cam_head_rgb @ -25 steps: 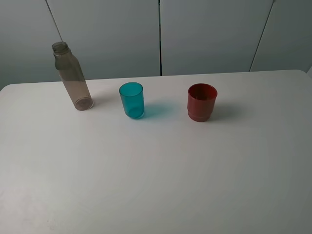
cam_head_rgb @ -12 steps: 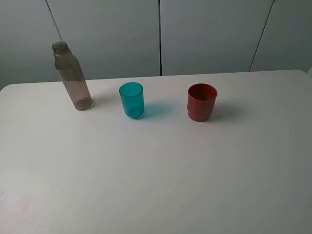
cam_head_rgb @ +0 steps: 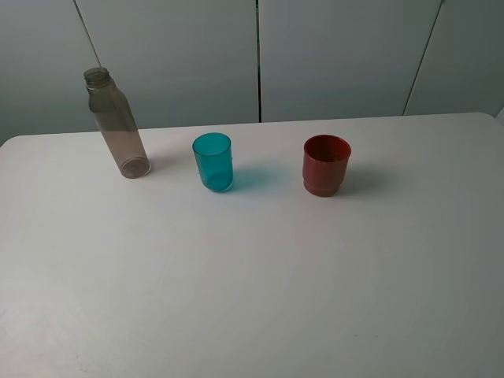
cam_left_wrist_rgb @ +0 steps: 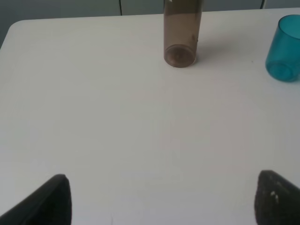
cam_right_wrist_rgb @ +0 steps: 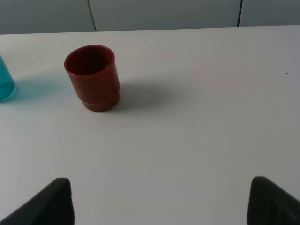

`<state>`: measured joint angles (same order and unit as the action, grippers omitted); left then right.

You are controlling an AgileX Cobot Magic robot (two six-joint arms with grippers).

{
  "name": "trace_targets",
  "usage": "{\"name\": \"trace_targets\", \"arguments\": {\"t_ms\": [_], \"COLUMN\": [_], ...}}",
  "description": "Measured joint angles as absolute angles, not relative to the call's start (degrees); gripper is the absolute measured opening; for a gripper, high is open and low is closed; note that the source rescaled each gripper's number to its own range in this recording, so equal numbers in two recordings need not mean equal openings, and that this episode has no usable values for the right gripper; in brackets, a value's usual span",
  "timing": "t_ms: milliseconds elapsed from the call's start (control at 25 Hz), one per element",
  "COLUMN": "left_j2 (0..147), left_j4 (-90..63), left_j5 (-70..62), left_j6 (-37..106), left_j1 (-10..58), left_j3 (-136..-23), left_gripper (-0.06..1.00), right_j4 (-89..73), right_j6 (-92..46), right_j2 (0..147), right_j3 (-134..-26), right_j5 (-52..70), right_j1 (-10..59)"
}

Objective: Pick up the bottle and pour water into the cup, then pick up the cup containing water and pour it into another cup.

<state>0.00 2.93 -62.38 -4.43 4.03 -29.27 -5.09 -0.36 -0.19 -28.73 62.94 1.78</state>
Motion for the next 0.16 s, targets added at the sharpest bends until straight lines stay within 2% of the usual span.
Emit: {"name": "trace_targets", "arguments": {"t_ms": [160], "left_j2": [0.0], "left_j4": [2.93], "left_j5": [-62.38], "left_j6": [-4.39], "left_j1": [4.03], "left_j3": [-29.27], "left_gripper": [0.99], "right_j4": [-5.09], "right_j6": [-0.36], "right_j2": [-0.19], "right_j3": [-28.73], "right_j5": [62.94], "right_j1": [1.78]}}
